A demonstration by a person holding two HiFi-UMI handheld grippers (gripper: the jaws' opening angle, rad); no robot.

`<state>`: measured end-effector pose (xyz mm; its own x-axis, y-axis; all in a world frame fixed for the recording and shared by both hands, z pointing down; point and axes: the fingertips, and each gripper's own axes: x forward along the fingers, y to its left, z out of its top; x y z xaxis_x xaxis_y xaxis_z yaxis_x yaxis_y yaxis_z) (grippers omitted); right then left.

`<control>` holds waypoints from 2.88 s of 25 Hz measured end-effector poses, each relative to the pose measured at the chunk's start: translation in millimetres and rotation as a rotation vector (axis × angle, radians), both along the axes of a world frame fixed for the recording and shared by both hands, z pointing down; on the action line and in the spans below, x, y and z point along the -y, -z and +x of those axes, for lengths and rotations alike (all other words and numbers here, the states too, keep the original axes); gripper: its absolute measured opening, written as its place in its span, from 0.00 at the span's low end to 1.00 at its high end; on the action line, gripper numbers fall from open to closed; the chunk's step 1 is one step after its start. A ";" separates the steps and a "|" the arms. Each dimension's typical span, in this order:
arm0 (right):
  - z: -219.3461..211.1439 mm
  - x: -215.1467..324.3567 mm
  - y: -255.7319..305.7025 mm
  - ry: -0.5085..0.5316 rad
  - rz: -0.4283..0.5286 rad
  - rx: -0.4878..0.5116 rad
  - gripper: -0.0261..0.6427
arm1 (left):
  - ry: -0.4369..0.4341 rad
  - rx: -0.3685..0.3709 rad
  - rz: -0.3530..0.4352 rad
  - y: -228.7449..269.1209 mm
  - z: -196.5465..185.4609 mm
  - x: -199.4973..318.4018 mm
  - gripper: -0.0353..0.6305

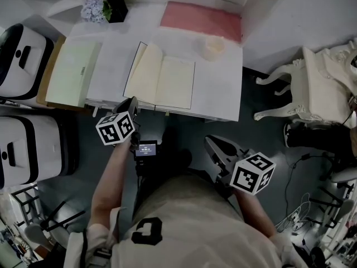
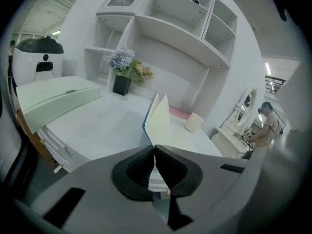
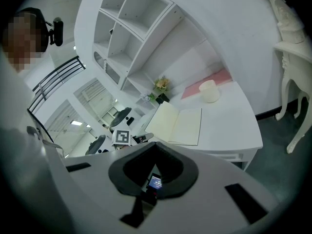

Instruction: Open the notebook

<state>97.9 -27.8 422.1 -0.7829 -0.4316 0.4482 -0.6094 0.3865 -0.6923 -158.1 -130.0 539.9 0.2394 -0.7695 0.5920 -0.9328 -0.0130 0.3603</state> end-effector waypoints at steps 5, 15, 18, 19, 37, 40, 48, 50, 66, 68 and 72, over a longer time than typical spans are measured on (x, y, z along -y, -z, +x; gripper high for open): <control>-5.3 2.7 -1.0 0.008 -0.009 -0.002 0.06 | 0.023 -0.015 -0.021 -7.7 -8.6 -1.2 0.09; -18.0 13.7 -5.0 0.033 -0.016 -0.007 0.06 | 0.050 -0.023 -0.061 -27.5 -21.1 -1.1 0.09; -21.6 15.5 -6.5 0.046 -0.019 -0.011 0.06 | 0.051 -0.017 -0.077 -34.2 -22.4 -3.0 0.09; -22.4 16.9 -6.8 0.049 -0.020 -0.014 0.06 | 0.050 -0.013 -0.083 -36.3 -22.8 -3.2 0.09; -39.1 42.5 -5.0 0.031 -0.007 -0.030 0.06 | -0.100 0.390 -0.184 -67.0 -32.4 6.8 0.17; -43.8 47.0 -4.0 0.028 -0.004 -0.031 0.06 | -0.119 0.409 -0.203 -69.5 -35.1 8.0 0.18; -49.9 57.9 -24.0 0.049 -0.003 -0.091 0.06 | -0.137 0.389 -0.214 -70.0 -36.1 9.1 0.18; -56.3 63.0 -53.5 0.090 -0.008 -0.162 0.06 | -0.141 0.382 -0.214 -70.6 -35.5 9.8 0.18; -82.9 86.2 -151.0 0.071 -0.250 -0.080 0.26 | -0.224 0.333 -0.210 -71.4 -33.2 7.1 0.18; -82.3 82.6 -149.9 0.063 -0.254 -0.081 0.26 | -0.238 0.328 -0.203 -71.2 -33.1 6.7 0.18; -82.8 74.8 -145.9 0.047 -0.267 -0.066 0.22 | -0.268 0.329 -0.200 -69.0 -32.7 5.1 0.18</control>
